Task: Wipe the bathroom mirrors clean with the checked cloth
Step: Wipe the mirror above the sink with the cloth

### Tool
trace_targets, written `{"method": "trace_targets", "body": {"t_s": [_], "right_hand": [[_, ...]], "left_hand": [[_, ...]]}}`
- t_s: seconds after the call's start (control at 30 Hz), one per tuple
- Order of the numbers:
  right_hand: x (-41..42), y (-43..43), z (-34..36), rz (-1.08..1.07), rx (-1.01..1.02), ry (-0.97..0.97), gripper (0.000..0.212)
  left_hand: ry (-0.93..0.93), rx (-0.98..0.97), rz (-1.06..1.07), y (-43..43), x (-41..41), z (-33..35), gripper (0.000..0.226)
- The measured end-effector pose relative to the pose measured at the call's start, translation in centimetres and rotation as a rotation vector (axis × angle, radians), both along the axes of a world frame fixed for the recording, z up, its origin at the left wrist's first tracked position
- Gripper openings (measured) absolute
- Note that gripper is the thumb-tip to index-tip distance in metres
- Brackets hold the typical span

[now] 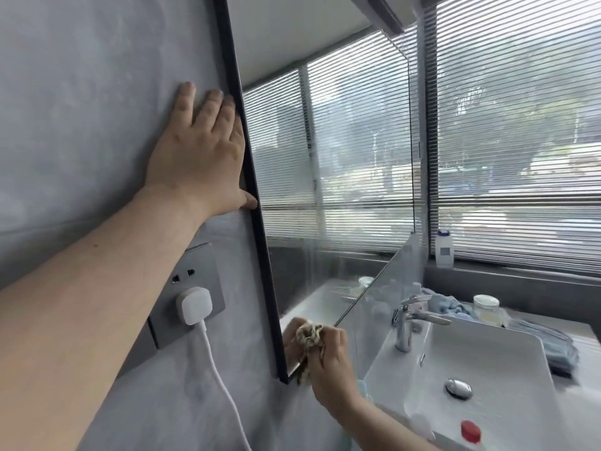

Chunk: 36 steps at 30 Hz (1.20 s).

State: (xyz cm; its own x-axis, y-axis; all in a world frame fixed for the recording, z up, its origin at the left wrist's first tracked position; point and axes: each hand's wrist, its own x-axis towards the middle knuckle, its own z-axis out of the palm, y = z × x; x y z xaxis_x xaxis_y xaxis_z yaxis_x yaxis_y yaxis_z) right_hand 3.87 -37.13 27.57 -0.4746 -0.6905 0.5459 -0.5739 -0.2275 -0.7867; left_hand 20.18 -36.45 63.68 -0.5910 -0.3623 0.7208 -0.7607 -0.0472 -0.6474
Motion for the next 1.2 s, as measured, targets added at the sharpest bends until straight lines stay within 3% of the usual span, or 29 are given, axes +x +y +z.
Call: {"method": "trace_targets", "body": {"t_s": [0.13,0.33,0.47,0.6,0.77,0.93,1.1,1.2], "right_hand": [[-0.2,-0.3,5.4,-0.029,-0.057,0.052,0.018],[0.3,-0.7,21.1,0.004,-0.349,0.170,0.034],[1.1,-0.9,26.4,0.033,-0.510,0.167,0.028],[1.5,-1.2,22.0,0.038,-0.514,0.183,0.026],[2.0,-0.4,8.6,-0.014,-0.492,0.302,0.019],[1.9,1.0,-0.4,0.028,-0.270,0.349,0.021],[2.0,0.9,2.9,0.040,-0.238,0.270,0.020],[1.7,-0.6,8.4,-0.005,-0.284,0.050,0.020]], "left_hand": [[0.001,0.008,-0.004,0.1,0.0,0.0,0.130],[0.001,0.013,-0.013,0.0,0.1,0.0,0.128],[0.017,0.022,-0.033,-0.3,0.1,0.0,0.126],[0.017,0.007,-0.051,-0.3,0.1,-0.1,0.127],[0.014,-0.004,-0.058,-0.1,0.2,-0.1,0.130],[0.015,-0.012,-0.067,0.0,0.2,-0.2,0.131],[0.015,-0.007,-0.062,0.1,0.2,-0.3,0.130],[0.016,-0.007,-0.067,0.2,0.2,-0.2,0.130]]}}
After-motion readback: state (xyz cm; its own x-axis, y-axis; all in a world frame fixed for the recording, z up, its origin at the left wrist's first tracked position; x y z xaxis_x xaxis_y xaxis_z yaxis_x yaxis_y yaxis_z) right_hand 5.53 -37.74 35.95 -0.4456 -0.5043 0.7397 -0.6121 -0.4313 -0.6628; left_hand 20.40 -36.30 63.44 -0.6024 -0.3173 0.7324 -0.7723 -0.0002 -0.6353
